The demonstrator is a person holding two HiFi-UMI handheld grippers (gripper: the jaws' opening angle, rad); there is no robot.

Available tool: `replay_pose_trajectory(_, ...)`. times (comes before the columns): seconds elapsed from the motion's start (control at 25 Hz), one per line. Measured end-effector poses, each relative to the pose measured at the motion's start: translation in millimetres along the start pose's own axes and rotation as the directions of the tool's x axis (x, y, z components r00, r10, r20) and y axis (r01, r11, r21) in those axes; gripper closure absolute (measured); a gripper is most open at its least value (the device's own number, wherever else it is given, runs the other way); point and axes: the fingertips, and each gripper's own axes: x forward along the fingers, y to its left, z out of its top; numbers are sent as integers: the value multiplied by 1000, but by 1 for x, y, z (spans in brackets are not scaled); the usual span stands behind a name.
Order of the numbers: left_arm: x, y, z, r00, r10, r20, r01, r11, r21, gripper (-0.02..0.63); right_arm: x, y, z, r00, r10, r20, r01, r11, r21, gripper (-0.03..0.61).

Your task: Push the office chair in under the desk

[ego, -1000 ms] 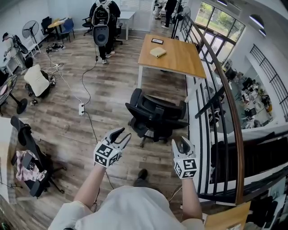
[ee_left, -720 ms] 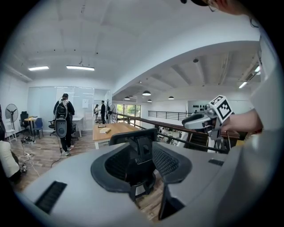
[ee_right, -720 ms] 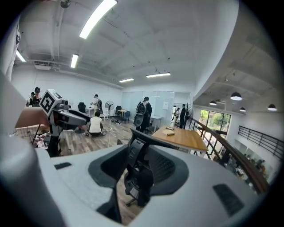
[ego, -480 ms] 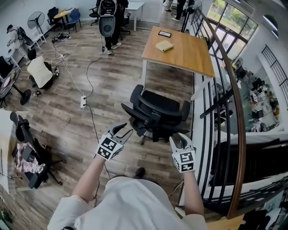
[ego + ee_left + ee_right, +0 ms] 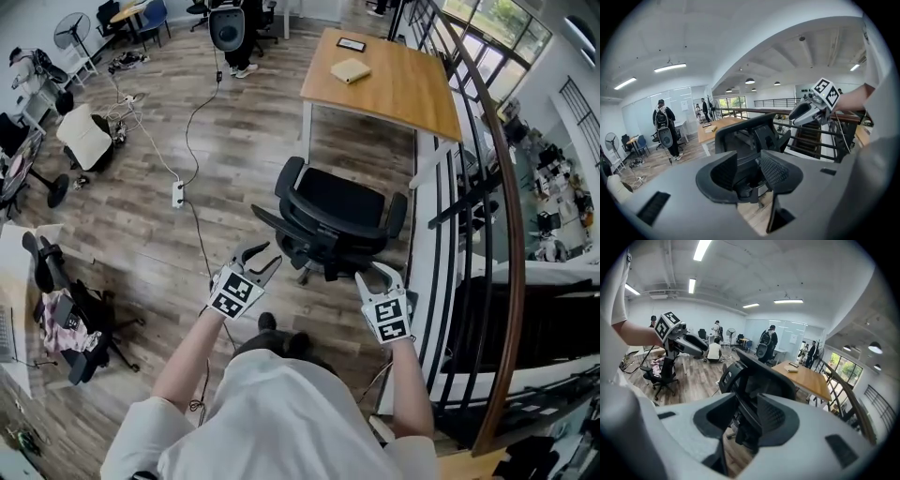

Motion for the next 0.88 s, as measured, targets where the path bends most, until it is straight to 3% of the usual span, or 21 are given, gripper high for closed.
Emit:
replay_pose_trajectory(0.2, 33, 12, -22, 996, -51, -66, 57, 995, 83, 462, 32, -4, -7, 997, -6, -78, 1, 999, -54, 451)
replay_pose_trajectory(0.36, 51, 20, -34, 988, -90, -125, 116, 969, 218, 462, 45, 0, -18, 987, -20, -160, -1, 991, -131, 451)
replay_pose_trajectory(0.56, 82, 26, -45, 963, -149, -226, 234, 879, 415, 460, 65, -3, -30, 971, 0, -239, -45, 982, -185, 449)
replay_pose_trajectory(0.88, 123, 26, -72, 914, -187, -360, 376, 725, 577, 451, 94, 4, -50, 937, 30, -349, -137, 949, -284, 417)
